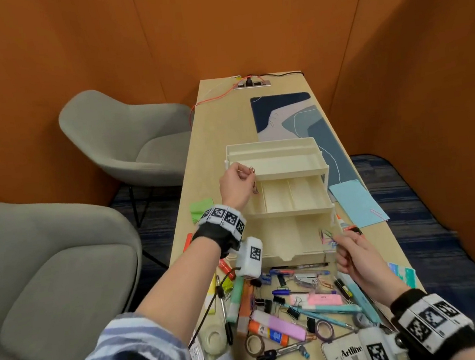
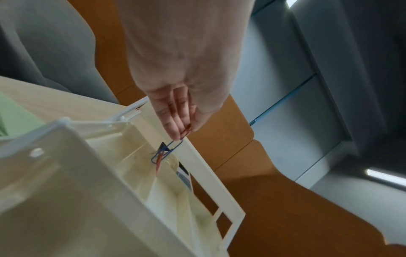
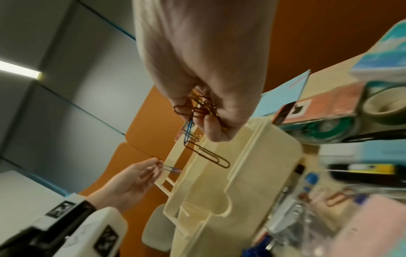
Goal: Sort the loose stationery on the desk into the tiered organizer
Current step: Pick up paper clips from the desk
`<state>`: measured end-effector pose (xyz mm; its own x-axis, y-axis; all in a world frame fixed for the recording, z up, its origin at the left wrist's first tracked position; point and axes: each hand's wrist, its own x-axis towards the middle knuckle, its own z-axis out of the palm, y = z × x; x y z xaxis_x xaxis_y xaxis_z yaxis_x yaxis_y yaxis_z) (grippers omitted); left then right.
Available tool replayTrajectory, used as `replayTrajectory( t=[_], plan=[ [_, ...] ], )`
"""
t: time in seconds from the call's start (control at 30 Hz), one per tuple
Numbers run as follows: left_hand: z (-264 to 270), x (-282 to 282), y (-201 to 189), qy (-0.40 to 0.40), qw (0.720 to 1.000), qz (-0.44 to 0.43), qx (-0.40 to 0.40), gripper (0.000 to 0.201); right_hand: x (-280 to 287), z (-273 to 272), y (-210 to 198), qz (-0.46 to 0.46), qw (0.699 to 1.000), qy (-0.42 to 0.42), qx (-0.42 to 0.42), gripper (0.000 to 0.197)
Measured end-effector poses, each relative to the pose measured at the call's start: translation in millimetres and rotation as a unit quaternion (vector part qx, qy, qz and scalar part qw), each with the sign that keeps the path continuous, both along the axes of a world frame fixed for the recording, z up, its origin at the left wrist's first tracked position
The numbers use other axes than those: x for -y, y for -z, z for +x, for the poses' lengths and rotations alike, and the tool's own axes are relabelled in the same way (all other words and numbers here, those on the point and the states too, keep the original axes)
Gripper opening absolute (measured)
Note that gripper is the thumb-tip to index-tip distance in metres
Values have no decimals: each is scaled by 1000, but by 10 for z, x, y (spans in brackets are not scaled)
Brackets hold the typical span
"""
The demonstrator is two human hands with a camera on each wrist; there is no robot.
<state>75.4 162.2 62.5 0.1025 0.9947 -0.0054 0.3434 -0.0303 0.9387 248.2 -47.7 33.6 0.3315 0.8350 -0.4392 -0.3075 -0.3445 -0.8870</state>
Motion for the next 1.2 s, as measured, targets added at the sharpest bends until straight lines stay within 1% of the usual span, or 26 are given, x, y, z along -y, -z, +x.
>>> replayTrajectory(
  t=[0.13,0.23,0.3,0.43,0.53,0.63,0.77,0.87,1.03,1.17,1.2],
  plan=[
    [-5,-34,193,-6,996,-43,-77,9,-395,-152,-217,17,1000,-11,-12,12],
    [-16,-19,237,26,987,-60,-144,14,-740,-322,-373,20,999,-23,-15,10],
    [-50,-13,215,44,984,-65,-159,17,-978,-426,-413,1,1000,-19,-18,10],
    [-214,17,137,29,988,-43,-144,19,-1435,-605,-317,-59,998,-10,-7,11],
    [-408,118,103,13,991,-25,-130,18,-1677,-724,-249,-99,994,-25,33,20],
    [-592,229,112,3,995,-18,-101,17,-1835,-781,-187,-129,989,-36,66,23],
    [-748,299,153,9,996,-8,-93,16,-1879,-809,-232,-161,982,-70,72,21],
    [-768,318,161,12,994,-5,-104,15,-1888,-828,-320,-158,981,-81,74,12],
    [-748,386,167,23,992,2,-127,15,-1928,-810,-322,-141,986,-67,61,30],
    [-778,467,181,33,992,1,-122,16,-1818,-767,-377,-107,988,-71,81,26],
    [-788,496,179,37,992,3,-122,16,-1760,-740,-403,-93,989,-77,89,28]
  ],
)
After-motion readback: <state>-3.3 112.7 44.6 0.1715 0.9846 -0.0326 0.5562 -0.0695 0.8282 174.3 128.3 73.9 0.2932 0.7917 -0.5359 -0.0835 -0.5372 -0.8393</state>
